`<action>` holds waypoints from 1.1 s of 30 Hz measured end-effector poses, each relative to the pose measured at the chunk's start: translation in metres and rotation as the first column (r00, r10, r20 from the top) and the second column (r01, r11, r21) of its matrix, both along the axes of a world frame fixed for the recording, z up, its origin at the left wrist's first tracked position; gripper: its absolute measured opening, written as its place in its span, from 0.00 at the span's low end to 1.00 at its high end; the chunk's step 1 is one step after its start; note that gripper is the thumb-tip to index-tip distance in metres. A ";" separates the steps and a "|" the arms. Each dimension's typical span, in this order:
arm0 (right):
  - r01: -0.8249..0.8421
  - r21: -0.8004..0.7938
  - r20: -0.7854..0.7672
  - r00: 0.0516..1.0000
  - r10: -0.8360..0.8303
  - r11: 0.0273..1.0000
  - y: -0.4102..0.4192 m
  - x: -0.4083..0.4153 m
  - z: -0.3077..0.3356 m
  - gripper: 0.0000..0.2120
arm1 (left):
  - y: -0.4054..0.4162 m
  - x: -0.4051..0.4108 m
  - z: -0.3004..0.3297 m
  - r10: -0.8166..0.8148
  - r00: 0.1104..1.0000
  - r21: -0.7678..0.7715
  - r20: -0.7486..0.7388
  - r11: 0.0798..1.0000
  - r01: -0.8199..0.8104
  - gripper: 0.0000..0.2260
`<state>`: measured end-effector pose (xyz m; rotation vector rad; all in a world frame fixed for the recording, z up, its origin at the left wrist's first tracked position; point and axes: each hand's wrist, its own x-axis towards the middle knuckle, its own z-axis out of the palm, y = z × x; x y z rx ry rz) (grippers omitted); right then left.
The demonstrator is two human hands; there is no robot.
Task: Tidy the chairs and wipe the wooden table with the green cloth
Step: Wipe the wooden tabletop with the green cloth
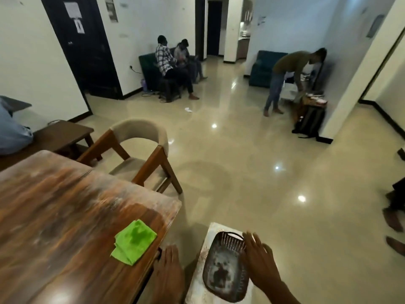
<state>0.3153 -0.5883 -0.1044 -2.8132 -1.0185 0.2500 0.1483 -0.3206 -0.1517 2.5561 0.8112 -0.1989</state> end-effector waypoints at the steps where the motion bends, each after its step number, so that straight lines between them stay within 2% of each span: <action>1: 0.017 0.038 0.099 0.995 -0.020 0.999 -0.010 0.008 0.013 0.26 | -0.018 0.015 0.033 -0.037 0.999 0.040 -0.004 0.999 0.038 0.32; 3: 0.074 0.051 0.149 0.986 -0.081 0.996 -0.022 0.028 0.040 0.27 | -0.041 0.056 0.078 -0.113 0.992 0.219 0.051 0.971 0.100 0.35; 5: 0.097 0.049 0.129 0.986 -0.102 0.994 -0.045 0.044 0.058 0.30 | -0.075 0.090 0.114 -0.157 0.987 0.202 0.038 0.968 0.146 0.33; 8: 0.090 0.104 0.137 0.985 -0.104 0.990 -0.087 0.065 0.088 0.35 | -0.128 0.137 0.148 -0.181 0.979 0.277 0.094 0.949 0.149 0.31; 10: 0.093 0.125 0.149 0.982 -0.112 0.988 -0.118 0.076 0.100 0.31 | -0.166 0.155 0.158 -0.192 0.975 0.302 0.108 0.941 0.152 0.32; 13: 0.094 0.142 0.171 0.978 -0.118 0.985 -0.172 0.096 0.099 0.24 | -0.221 0.171 0.158 -0.273 0.959 0.326 0.070 0.915 0.237 0.31; 20: 0.151 0.109 0.184 0.968 -0.170 0.982 -0.252 0.119 0.098 0.20 | -0.302 0.196 0.161 -0.358 0.933 0.344 0.017 0.878 0.331 0.31; 26: 0.167 0.088 0.142 0.974 -0.178 0.982 -0.268 0.141 0.089 0.20 | -0.320 0.224 0.146 -0.412 0.911 0.383 -0.001 0.842 0.381 0.31; 33: 0.162 0.056 0.102 0.981 -0.167 0.985 -0.263 0.190 0.078 0.21 | -0.300 0.269 0.111 -0.404 0.915 0.365 -0.021 0.848 0.383 0.30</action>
